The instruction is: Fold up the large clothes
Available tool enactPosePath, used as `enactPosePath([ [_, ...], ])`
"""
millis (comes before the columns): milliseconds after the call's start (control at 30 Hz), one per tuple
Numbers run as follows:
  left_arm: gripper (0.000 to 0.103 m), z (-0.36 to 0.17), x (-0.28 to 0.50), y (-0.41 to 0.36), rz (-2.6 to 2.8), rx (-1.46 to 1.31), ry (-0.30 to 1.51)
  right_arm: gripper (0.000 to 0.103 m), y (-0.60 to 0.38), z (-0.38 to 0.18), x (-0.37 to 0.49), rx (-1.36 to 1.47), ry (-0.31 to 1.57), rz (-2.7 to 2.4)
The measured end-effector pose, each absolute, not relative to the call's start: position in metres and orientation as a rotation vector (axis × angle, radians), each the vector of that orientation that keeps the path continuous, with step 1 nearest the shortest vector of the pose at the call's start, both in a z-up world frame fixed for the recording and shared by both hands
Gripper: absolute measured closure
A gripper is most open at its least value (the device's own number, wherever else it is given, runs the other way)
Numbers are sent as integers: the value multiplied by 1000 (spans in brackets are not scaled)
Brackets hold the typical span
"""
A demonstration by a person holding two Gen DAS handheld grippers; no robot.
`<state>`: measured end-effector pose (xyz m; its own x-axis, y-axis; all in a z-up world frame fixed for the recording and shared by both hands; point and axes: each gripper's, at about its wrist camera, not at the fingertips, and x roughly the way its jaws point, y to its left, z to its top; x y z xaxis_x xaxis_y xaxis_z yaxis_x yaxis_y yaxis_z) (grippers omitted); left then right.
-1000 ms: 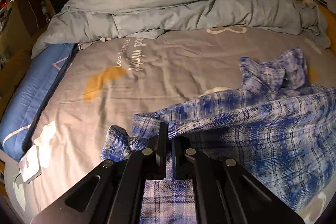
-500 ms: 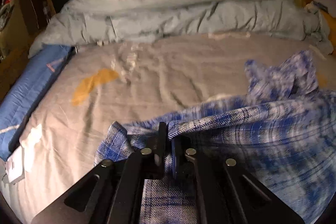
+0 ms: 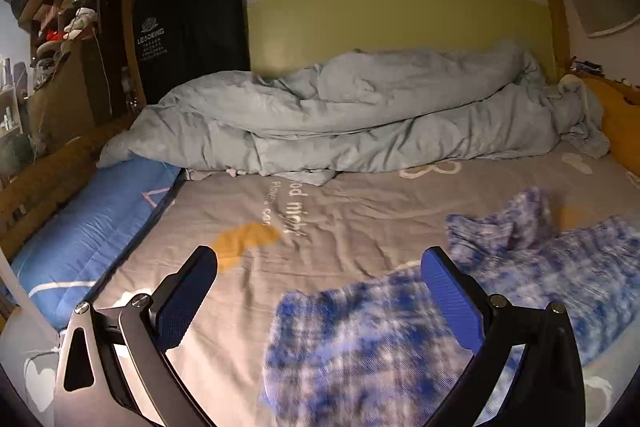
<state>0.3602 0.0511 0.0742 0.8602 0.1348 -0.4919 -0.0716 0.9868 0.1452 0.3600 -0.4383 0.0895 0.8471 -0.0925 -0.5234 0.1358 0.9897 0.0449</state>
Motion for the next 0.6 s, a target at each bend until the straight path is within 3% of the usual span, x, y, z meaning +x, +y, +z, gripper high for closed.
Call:
enactPosePath([
  [233,0,35,304,41,1,80,653,1,-416,72,319,87,613,59],
  [600,0,-14,296,92,46,-119,759,1,-401,-20,334,29,830,45],
])
